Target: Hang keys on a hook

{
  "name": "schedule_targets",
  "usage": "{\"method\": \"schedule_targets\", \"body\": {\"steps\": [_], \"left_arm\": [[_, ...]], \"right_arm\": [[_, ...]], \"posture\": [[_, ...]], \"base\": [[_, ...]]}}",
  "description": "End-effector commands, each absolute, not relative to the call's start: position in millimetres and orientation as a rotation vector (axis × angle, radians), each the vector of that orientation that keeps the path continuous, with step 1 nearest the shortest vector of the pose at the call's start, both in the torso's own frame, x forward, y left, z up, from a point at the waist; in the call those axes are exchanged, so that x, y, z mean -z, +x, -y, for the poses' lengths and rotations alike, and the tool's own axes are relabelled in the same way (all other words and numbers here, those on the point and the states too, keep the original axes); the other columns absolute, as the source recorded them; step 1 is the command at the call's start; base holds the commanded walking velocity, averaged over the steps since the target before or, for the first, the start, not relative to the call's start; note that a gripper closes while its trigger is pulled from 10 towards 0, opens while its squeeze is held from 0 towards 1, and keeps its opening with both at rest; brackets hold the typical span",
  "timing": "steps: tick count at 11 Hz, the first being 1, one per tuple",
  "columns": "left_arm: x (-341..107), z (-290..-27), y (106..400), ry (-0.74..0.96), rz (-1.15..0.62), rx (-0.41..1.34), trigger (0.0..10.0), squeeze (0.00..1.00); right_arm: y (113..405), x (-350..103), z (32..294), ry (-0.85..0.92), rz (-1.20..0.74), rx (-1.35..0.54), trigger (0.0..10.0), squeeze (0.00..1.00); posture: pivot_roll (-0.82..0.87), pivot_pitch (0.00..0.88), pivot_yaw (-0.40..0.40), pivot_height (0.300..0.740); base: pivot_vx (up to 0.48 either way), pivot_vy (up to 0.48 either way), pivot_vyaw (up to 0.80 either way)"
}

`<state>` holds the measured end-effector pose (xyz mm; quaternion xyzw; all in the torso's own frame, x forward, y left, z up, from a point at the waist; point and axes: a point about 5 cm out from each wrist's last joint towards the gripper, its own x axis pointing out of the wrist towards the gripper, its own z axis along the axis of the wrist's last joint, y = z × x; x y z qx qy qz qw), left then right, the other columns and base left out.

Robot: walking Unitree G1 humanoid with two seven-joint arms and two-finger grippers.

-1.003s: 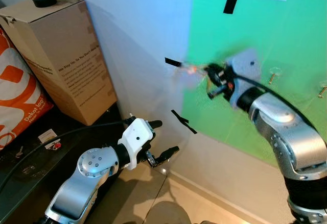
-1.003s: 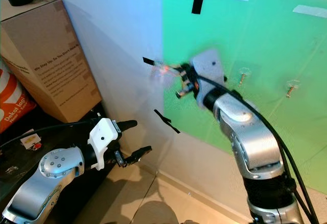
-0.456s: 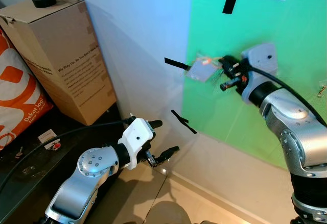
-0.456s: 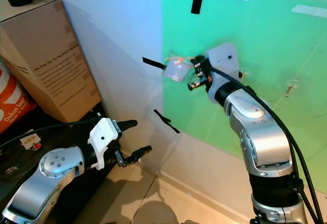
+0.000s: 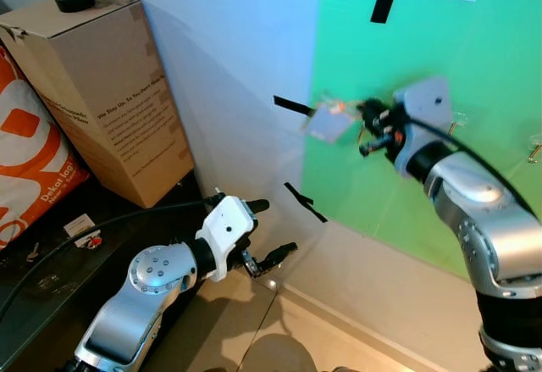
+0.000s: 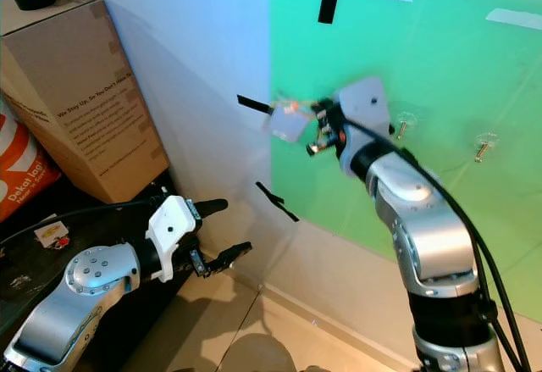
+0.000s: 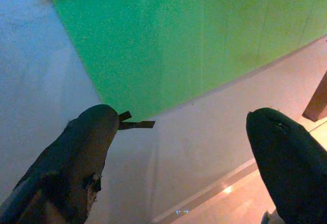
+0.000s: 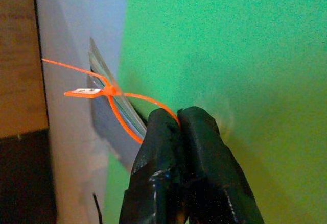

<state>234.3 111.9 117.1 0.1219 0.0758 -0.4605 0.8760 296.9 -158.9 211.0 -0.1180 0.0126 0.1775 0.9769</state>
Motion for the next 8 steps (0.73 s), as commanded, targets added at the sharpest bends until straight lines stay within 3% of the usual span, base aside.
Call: {"method": "schedule_targets", "body": {"steps": [1,5,8], "left_arm": [[-121,-113,236,0.262,-0.147,0.955,10.0,0.0],[-121,-114,235,0.263,-0.149,0.962,10.0,0.0],[-121,-113,235,0.263,-0.147,0.961,10.0,0.0]], "right_arm": [[297,-205,164,-0.253,-0.051,-0.337,10.0,0.0],[287,-180,181,-0.27,-0.131,-0.262,10.0,0.0],[278,-189,192,-0.242,-0.059,-0.218,10.0,0.0]], "posture": [[0.0,0.0,0.062,0.74],[-0.01,0.0,0.069,0.74],[-0.01,0.0,0.067,0.74]], "base": [[0.0,0.0,0.0],[0.0,0.0,0.0],[0.0,0.0,0.0]]}}
